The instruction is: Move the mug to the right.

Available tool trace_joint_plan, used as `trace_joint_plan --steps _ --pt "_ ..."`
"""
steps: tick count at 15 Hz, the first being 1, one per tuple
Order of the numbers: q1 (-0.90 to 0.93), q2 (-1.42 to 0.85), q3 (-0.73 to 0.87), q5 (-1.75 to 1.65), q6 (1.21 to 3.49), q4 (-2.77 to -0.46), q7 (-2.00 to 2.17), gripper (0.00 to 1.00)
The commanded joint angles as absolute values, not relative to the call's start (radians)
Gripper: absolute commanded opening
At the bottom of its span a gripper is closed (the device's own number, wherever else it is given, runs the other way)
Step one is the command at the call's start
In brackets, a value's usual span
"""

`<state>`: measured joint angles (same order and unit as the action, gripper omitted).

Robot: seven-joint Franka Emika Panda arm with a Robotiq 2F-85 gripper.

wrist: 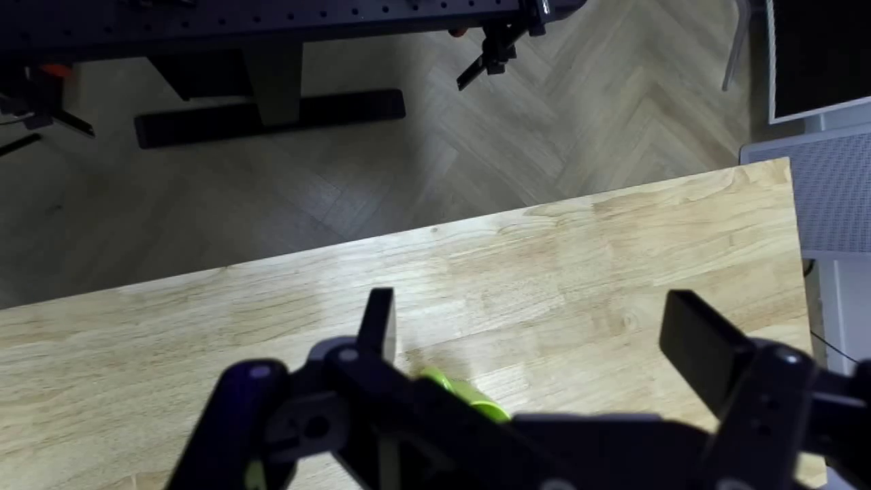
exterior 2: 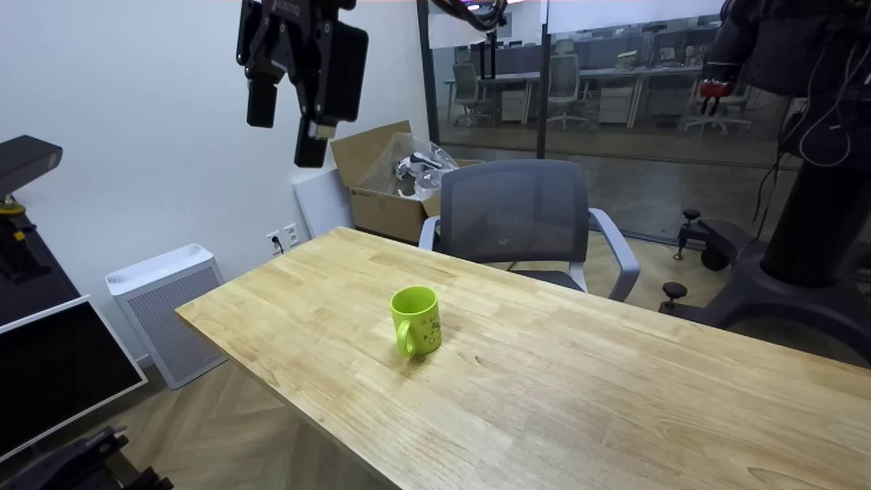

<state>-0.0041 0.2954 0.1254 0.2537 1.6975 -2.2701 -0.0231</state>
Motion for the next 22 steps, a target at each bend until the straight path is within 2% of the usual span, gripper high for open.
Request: trace_joint_plan --steps 1,11,22 --pt "-0.024 0.294 0.107 0.258 1.695 -2.268 -0.028 1.0" --pt "-0.044 0.193 0.114 0.259 1.778 -2.225 -0.035 1.0" --pt "-0.092 -0.211 0.114 0.206 2.208 -2.076 0.048 1.0"
